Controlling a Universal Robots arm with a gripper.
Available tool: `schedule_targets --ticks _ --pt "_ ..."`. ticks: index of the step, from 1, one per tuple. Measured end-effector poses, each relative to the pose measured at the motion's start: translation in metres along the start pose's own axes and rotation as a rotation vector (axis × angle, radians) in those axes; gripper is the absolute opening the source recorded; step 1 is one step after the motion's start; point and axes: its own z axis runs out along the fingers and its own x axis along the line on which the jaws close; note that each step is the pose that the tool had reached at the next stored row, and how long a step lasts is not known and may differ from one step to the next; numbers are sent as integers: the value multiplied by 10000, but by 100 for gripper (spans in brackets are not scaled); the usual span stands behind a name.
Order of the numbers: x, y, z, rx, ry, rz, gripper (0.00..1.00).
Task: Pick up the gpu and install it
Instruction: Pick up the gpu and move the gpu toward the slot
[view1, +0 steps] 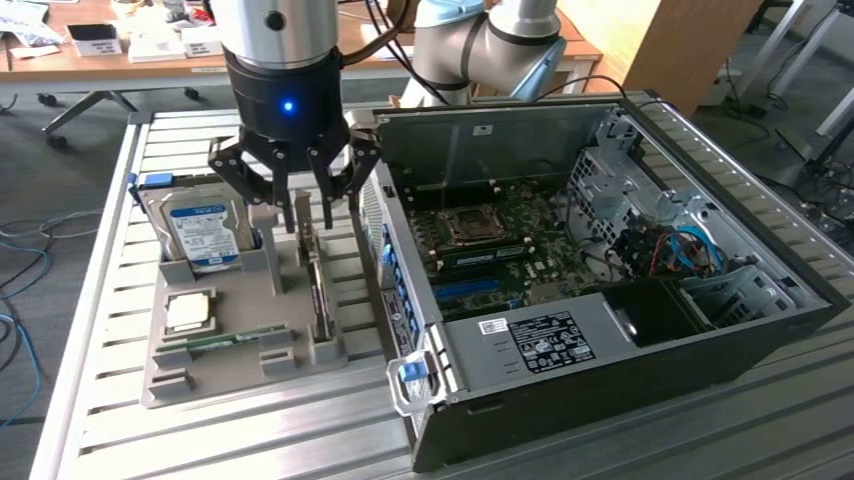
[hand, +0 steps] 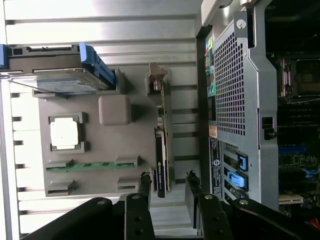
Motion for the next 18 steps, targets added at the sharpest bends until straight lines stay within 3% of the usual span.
schedule_targets --ticks 18 --pt "-3 -64 41 0 1 -5 42"
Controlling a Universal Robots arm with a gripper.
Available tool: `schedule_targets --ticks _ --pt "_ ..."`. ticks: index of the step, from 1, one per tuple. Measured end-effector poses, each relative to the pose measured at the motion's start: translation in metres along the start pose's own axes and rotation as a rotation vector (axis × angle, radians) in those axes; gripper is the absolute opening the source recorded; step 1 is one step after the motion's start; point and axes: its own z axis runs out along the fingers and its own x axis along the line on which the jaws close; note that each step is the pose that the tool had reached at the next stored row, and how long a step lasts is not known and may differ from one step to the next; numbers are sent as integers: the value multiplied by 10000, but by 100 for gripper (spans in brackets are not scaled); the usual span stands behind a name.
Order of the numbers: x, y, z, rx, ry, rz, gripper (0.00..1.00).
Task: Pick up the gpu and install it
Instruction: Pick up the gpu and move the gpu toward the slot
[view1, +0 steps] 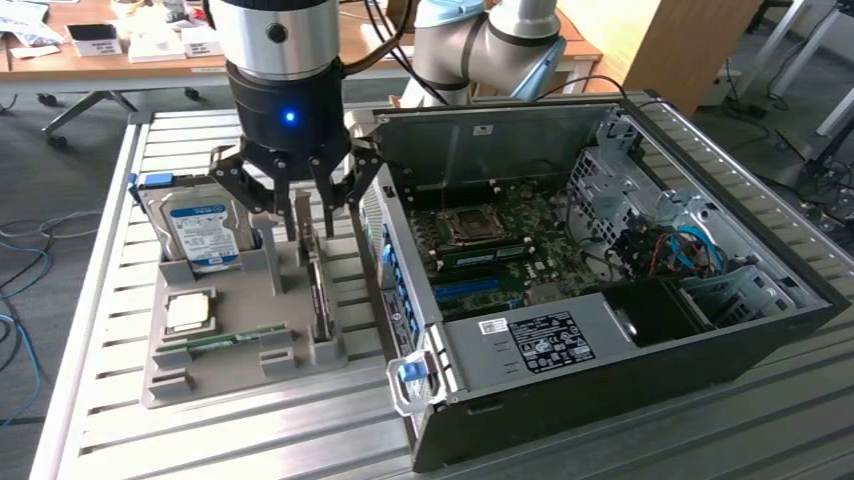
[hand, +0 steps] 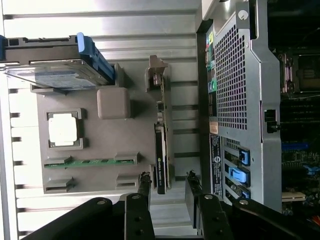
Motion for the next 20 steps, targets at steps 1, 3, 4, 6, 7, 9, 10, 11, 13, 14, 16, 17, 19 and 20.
schedule_targets --ticks 1,3,4,6,7,9,10,11,13,14,16,17,19,20 --pt "0 0 3 1 1 0 42" --pt "0 -1 8 1 1 0 42" --pt "0 -1 11 1 0 0 42" --pt "0 -1 16 0 0 0 42" --pt "1 -1 18 0 -1 0 42" --pt "1 -1 19 1 0 0 42" --pt "1 -1 19 1 0 0 42" --pt "1 -1 20 0 -1 0 42" --pt "0 -1 20 0 -1 0 42" --pt "0 -1 20 0 -1 0 42" --pt "0 -1 30 -4 -4 0 42" --pt "1 -2 38 -3 -3 0 42" --pt "1 -3 58 -2 -1 0 42" --pt "2 -4 69 -2 -2 0 42"
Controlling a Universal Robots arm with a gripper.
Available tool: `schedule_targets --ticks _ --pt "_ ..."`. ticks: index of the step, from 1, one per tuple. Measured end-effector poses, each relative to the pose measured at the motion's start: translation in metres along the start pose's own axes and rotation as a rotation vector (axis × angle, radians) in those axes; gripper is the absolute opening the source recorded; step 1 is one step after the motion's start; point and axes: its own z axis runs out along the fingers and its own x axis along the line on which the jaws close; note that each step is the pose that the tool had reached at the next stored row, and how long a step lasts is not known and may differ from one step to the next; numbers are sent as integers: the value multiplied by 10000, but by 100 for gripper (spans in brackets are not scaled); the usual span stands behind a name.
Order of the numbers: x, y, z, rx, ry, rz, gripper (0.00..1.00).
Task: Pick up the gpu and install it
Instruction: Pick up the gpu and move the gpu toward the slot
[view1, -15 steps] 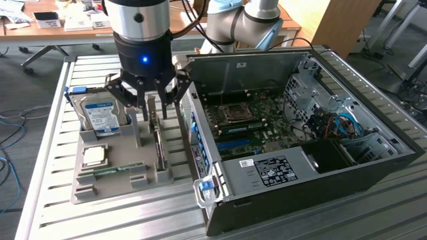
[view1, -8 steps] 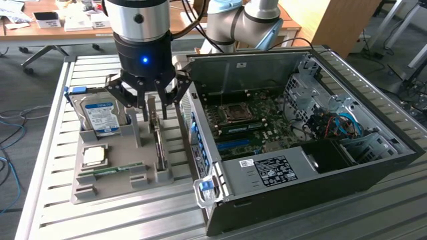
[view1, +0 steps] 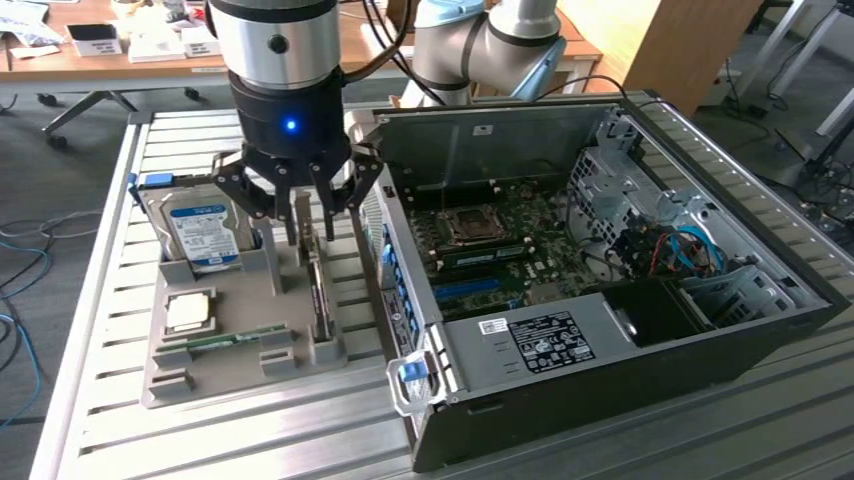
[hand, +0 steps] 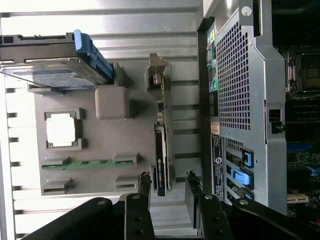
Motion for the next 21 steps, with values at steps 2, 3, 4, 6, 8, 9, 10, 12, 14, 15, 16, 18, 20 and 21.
schedule_targets --ticks 2,3,4,6,8,9,10,12,14,15,16,18,20,21 --pt "0 -1 18 1 1 0 42" --pt "1 -1 27 1 1 0 42" --pt "1 -2 34 1 1 0 42" --pt "1 -2 46 2 1 0 42" --pt "1 -3 48 4 4 0 42" --pt "1 -3 51 3 2 1 42" --pt "1 -3 53 2 1 0 42" --pt "1 -3 57 1 1 1 42" --pt "0 -3 61 1 1 1 42" --pt "-2 -3 63 1 1 0 42" --pt "-5 -3 65 0 0 -1 42" --pt "-12 -3 68 0 0 0 42" --pt "-14 -3 69 2 1 1 42" --pt "-14 -2 71 2 2 1 42"
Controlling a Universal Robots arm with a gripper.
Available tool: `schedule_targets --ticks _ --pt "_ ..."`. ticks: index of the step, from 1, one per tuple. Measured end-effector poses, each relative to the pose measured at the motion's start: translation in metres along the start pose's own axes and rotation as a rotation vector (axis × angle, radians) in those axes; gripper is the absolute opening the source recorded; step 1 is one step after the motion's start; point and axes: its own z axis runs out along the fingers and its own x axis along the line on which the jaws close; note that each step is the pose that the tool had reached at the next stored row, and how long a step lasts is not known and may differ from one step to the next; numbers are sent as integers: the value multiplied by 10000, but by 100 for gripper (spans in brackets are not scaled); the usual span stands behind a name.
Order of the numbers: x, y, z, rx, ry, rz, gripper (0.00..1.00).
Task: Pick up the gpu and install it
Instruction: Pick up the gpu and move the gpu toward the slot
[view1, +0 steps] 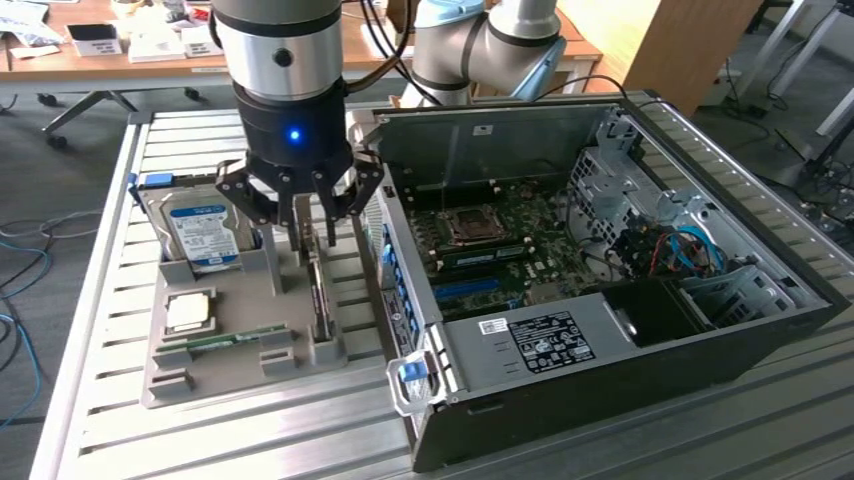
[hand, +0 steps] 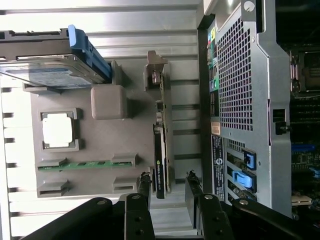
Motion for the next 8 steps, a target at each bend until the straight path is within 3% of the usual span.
schedule_targets --ticks 8 --pt "2 -5 106 -2 -1 -1 42"
